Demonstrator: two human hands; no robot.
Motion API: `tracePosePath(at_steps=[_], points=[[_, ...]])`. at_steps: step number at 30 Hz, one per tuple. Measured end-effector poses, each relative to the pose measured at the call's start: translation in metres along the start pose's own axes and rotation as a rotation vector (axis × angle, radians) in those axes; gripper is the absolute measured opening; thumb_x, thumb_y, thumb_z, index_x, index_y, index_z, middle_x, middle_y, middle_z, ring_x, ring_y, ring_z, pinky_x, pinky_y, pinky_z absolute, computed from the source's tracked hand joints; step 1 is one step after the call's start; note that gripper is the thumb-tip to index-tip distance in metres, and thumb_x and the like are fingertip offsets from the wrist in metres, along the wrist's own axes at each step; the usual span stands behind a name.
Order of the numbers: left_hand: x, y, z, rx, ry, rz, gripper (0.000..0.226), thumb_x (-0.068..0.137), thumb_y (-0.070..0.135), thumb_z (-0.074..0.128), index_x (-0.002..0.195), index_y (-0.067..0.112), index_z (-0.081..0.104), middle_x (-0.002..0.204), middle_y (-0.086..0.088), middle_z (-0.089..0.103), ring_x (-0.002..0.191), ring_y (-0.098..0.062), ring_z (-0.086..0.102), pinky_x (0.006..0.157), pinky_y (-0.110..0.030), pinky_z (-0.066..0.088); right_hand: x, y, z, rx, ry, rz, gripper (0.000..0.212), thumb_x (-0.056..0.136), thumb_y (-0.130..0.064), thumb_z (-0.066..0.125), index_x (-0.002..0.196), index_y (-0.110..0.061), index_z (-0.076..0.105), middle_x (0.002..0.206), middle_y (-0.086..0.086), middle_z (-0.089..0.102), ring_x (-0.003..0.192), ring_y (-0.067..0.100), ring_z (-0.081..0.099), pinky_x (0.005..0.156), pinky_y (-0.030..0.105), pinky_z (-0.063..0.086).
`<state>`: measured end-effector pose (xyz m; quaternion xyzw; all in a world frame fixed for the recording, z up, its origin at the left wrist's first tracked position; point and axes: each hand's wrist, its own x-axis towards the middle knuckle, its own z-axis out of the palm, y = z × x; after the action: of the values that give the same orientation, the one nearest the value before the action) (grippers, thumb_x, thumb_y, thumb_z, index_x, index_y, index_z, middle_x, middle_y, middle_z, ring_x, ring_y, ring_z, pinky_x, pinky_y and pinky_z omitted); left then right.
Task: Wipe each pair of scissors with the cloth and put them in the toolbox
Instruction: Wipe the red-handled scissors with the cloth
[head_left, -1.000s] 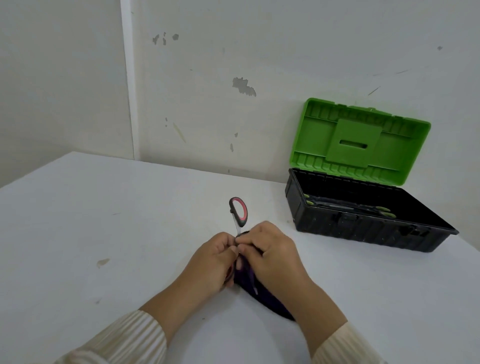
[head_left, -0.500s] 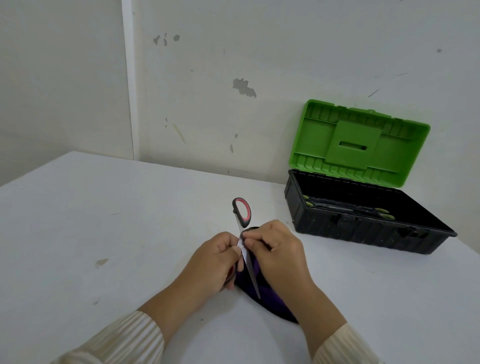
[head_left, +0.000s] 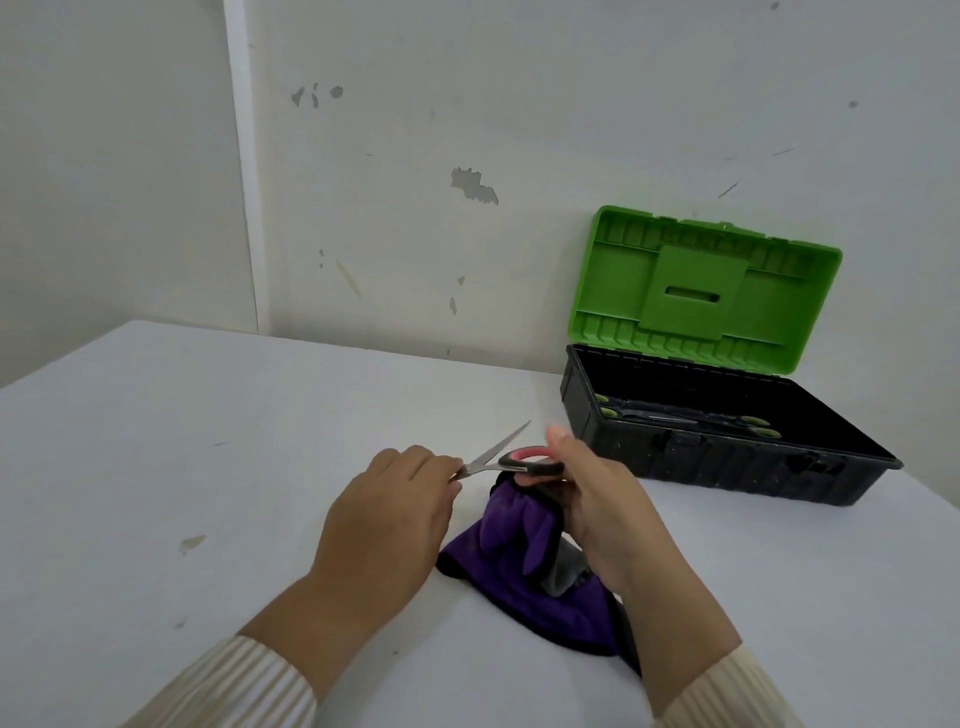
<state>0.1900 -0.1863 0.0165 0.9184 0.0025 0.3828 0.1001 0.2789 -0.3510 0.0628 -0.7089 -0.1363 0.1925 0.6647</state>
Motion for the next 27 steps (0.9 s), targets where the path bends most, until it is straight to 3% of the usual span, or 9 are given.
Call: tracePosePath(at_steps=[2,5,9,13,18,21,23,25,27], points=[[0.0,0.001,0.001,-0.065,0.018,-0.075,0.023,0.091,0.03,0.048,0.097,0.019,0.066,0.08,0.007,0.064,0.072,-0.016,0.055,0.055,-0.026,0.049,-0.001,0.0,0.001,-0.024,-0.012,0.02,0.038,0.062,-0.045,0.069,0.081,-0.013,0.074,0.09,0.013,0.071,0.095,0.031,0.063,0.093,0.046,0.048],[0.005,0.008,-0.005,-0.406,-0.006,-0.521,0.019,0.086,0.032,0.064,0.096,0.02,0.055,0.086,0.009,0.061,0.078,-0.009,0.054,0.066,-0.02,0.045,-0.002,0.002,0.0,-0.102,0.014,0.041,0.025,0.069,-0.037,0.068,0.072,-0.012,0.072,0.072,0.006,0.068,0.074,0.025,0.061,0.075,0.04,0.049],[0.012,-0.001,-0.009,-0.834,-0.282,-0.888,0.014,0.081,0.03,0.071,0.086,0.019,0.066,0.075,0.007,0.061,0.059,-0.007,0.052,0.056,-0.019,0.038,-0.007,0.005,-0.002,-0.193,-0.033,0.009,0.023,0.081,-0.024,0.063,0.064,-0.012,0.069,0.051,-0.001,0.056,0.057,0.02,0.051,0.062,0.031,0.04],[0.011,-0.006,-0.014,-1.093,-0.416,-1.01,0.022,0.083,0.031,0.07,0.063,0.021,0.073,0.069,0.002,0.062,0.046,-0.011,0.048,0.049,-0.022,0.037,-0.007,0.006,-0.001,-0.279,-0.074,0.014,0.02,0.081,-0.025,0.063,0.072,-0.01,0.071,0.057,0.003,0.057,0.053,0.018,0.051,0.055,0.027,0.041],[0.013,-0.003,-0.019,-1.168,-0.426,-1.04,0.018,0.084,0.026,0.069,0.074,0.01,0.068,0.066,0.002,0.069,0.042,-0.012,0.049,0.042,-0.022,0.035,-0.007,0.004,-0.006,-0.376,-0.037,0.019,0.024,0.079,-0.036,0.065,0.072,-0.014,0.071,0.057,-0.002,0.058,0.055,0.016,0.055,0.058,0.031,0.044],[0.012,-0.001,-0.019,-1.107,-0.479,-1.009,0.02,0.083,0.023,0.07,0.071,0.009,0.065,0.059,0.003,0.067,0.04,-0.011,0.044,0.039,-0.02,0.031,-0.001,0.0,-0.016,-0.401,0.263,-0.259,0.015,0.079,-0.023,0.068,0.067,-0.031,0.07,0.084,-0.005,0.064,0.082,0.013,0.061,0.081,0.03,0.048],[0.012,0.001,-0.017,-1.096,-0.501,-1.021,0.019,0.083,0.021,0.071,0.069,0.009,0.065,0.058,0.003,0.066,0.04,-0.011,0.044,0.038,-0.019,0.03,-0.005,-0.005,-0.014,-0.515,0.377,-0.477,0.031,0.08,-0.008,0.065,0.075,-0.038,0.067,0.09,-0.013,0.061,0.088,0.001,0.058,0.086,0.016,0.044],[0.011,0.004,-0.015,-1.093,-0.501,-1.025,0.018,0.083,0.017,0.07,0.067,0.01,0.064,0.056,0.002,0.064,0.039,-0.012,0.042,0.039,-0.019,0.028,-0.013,-0.006,0.002,-0.658,0.297,-0.617,0.028,0.079,-0.004,0.065,0.086,-0.03,0.069,0.089,-0.016,0.061,0.089,-0.006,0.056,0.079,0.001,0.037],[0.01,0.007,-0.013,-1.087,-0.473,-1.008,0.018,0.084,0.013,0.067,0.067,0.009,0.063,0.054,0.002,0.061,0.038,-0.012,0.039,0.041,-0.018,0.025,-0.017,0.001,0.024,-0.852,0.086,-0.632,0.019,0.082,-0.008,0.061,0.092,-0.022,0.069,0.089,-0.01,0.063,0.087,0.001,0.056,0.077,0.004,0.039]])
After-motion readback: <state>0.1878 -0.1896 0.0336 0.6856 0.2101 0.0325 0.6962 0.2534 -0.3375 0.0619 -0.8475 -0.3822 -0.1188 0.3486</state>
